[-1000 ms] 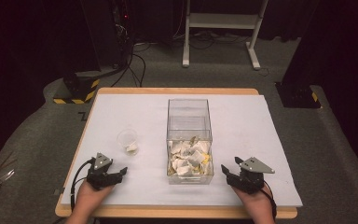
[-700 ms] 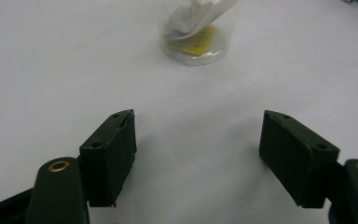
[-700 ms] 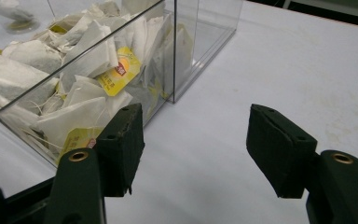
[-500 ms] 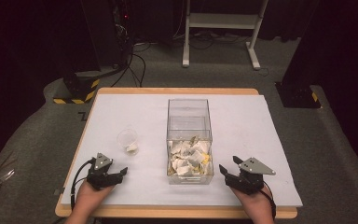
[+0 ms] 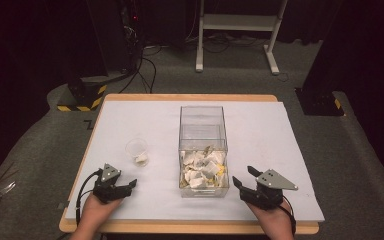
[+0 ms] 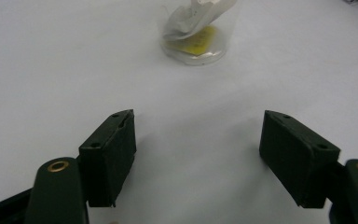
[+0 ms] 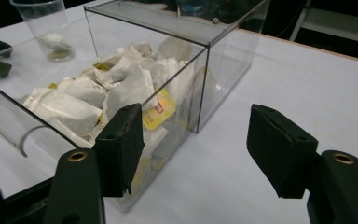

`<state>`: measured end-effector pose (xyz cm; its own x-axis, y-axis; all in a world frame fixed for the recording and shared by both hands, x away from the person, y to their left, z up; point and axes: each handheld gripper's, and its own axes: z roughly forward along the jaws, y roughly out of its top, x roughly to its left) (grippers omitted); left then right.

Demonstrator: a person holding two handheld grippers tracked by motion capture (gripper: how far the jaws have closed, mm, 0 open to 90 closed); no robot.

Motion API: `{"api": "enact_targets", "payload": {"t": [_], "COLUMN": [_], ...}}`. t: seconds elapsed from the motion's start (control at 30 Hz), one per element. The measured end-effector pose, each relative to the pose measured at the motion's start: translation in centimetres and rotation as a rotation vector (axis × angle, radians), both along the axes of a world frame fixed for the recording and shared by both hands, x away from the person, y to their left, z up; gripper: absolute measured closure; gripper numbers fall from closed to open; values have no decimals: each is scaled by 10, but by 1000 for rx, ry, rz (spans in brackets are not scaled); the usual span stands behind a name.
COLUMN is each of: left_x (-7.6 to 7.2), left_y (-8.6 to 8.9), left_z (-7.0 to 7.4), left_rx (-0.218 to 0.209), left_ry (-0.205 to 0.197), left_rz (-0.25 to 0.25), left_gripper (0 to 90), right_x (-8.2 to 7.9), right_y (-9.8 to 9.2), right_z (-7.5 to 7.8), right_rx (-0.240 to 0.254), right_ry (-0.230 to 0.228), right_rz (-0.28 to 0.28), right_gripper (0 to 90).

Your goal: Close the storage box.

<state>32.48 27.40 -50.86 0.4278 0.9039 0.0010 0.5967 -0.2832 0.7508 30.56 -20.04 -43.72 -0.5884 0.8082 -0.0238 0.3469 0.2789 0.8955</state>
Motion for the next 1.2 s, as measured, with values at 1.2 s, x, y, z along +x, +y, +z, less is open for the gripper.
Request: {"api": "enact_targets", "payload": {"t": [1.2], "left_x": [0], "left_y": [0], "left_z": [0], "left_rx": [4], "left_ry": [-3], "left_rz": [3], "left_gripper": [271], "right_x": [-19], "right_y": [24], "right_z": [-14], "right_rx": [13], "right_ry": [43], "right_rz": [114], "right_gripper": [356]}}
